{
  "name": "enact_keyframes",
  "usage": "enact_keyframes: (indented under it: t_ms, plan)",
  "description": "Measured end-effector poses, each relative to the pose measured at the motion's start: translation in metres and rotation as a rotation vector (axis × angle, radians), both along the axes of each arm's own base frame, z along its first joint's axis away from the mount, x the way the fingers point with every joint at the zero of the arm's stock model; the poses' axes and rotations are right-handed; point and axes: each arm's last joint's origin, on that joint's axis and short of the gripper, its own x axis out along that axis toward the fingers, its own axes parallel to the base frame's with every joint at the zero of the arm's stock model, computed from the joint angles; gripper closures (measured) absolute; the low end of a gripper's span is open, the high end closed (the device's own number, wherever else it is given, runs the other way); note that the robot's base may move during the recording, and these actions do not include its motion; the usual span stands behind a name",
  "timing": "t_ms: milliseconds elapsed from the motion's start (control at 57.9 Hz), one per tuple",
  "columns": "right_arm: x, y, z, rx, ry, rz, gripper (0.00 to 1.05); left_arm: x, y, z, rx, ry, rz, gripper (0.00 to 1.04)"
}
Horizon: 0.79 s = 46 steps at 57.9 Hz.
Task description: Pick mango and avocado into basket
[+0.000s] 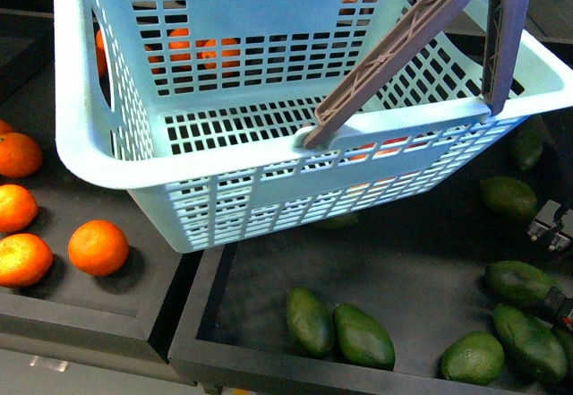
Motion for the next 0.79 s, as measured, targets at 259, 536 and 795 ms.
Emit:
enact_keyframes:
  t_ms: [259,536,795]
  plan:
    - [-0.001,0.004,-0.012,-0.002,0.029,-0.020,0.08,0.000,0.000,0.000,0.000,0.000,0.000,0.99]
    - [0.001,0.004,-0.017,-0.019,0.040,-0.032,0.08,0.000,0.000,0.000,0.000,0.000,0.000,0.99]
    - [-0.002,0.005,-0.023,-0.021,0.048,-0.040,0.09,0.000,0.000,0.000,0.000,0.000,0.000,0.99]
